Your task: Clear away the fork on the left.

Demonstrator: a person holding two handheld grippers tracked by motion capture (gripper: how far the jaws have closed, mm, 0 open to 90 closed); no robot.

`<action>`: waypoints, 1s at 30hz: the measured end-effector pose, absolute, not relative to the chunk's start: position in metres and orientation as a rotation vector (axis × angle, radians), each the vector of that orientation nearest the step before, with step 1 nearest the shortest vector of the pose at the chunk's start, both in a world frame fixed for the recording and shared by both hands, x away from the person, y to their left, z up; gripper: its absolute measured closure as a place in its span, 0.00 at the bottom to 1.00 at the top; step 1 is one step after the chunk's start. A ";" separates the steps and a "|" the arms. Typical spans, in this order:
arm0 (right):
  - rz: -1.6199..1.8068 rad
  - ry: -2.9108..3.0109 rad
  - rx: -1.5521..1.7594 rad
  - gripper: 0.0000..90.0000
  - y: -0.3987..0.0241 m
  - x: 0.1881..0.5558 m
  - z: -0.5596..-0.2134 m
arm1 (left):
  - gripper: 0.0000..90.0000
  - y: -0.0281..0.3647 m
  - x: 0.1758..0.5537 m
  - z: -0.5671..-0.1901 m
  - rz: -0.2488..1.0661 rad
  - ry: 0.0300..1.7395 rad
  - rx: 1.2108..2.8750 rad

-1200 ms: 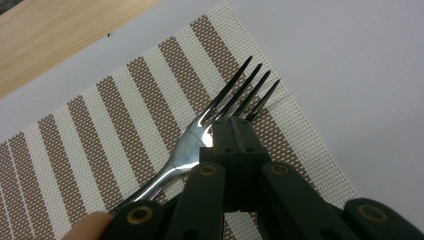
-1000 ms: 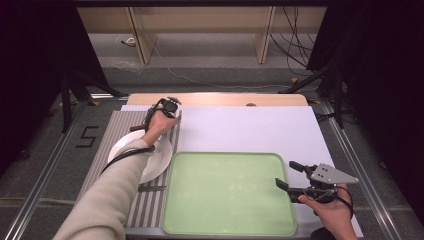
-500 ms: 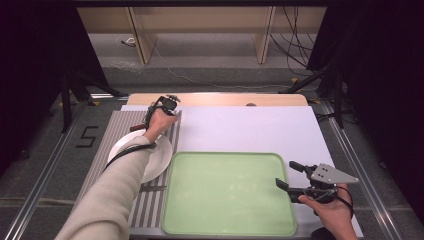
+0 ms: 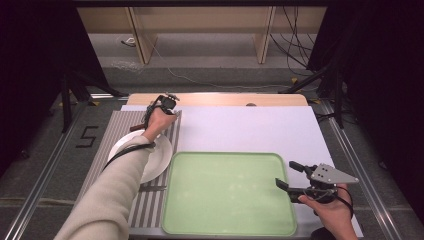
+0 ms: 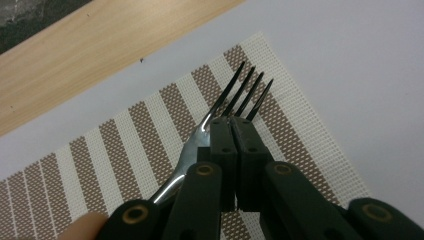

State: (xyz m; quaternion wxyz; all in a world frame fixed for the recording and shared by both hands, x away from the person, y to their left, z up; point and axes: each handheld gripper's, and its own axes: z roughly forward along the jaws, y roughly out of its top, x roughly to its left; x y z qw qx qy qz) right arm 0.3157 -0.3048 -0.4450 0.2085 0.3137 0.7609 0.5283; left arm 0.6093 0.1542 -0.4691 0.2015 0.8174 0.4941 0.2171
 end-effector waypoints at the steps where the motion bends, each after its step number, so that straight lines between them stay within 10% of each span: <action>1: 1.469 2.118 0.874 0.25 -0.305 0.316 -0.445 | 0.97 0.155 0.609 -0.466 0.607 1.373 2.275; 16: 1.459 2.119 0.878 0.25 -0.304 0.316 -0.445 | 0.53 0.212 0.596 -0.436 0.618 1.297 2.289; 30: 1.450 2.124 0.877 0.25 -0.304 0.316 -0.445 | 0.45 0.256 0.591 -0.457 0.520 1.330 2.377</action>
